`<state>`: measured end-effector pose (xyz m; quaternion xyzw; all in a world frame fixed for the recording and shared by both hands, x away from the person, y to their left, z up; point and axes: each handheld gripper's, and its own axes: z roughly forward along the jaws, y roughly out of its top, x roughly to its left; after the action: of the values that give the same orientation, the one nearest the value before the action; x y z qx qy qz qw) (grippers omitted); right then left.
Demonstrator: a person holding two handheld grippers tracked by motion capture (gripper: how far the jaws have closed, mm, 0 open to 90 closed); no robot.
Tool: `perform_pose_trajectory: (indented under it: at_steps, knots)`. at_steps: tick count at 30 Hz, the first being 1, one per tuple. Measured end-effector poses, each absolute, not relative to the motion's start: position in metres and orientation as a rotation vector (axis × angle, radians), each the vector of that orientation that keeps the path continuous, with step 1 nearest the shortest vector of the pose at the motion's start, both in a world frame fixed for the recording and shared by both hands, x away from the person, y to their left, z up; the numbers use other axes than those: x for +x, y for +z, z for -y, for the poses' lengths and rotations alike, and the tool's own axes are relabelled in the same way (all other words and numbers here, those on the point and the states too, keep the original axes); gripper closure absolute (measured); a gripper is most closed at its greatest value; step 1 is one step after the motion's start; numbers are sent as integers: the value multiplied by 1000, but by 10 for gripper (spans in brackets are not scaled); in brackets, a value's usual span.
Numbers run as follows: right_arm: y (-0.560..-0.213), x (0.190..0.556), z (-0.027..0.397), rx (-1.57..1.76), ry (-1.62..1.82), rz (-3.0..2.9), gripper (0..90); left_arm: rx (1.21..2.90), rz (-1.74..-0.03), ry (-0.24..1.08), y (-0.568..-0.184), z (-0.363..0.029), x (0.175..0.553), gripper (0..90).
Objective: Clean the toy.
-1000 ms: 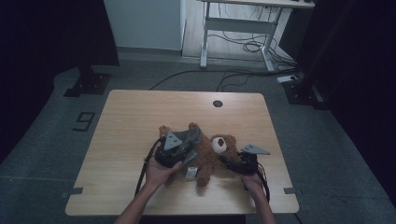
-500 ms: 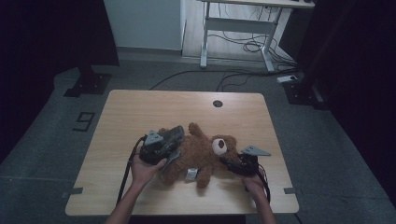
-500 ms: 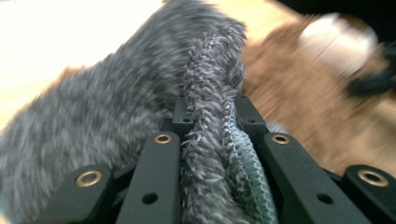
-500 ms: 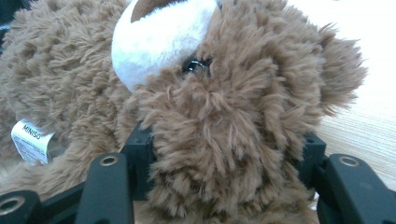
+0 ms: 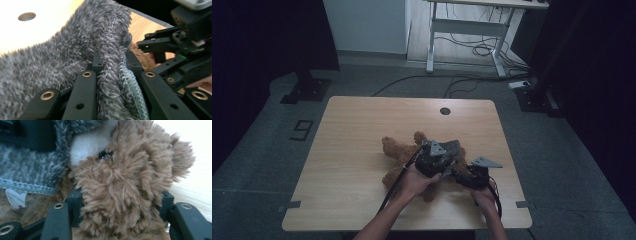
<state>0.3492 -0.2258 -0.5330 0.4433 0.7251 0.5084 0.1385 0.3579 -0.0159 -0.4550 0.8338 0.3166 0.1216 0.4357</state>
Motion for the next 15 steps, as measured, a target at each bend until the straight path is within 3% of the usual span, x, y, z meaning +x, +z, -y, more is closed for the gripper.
perform_pose_trajectory:
  at_steps: [15]
  knots:
    - [-533, 349, 224, 1265, 1484, -2107, 437, 1986, -968, 377, -455, -78, 361, 752]
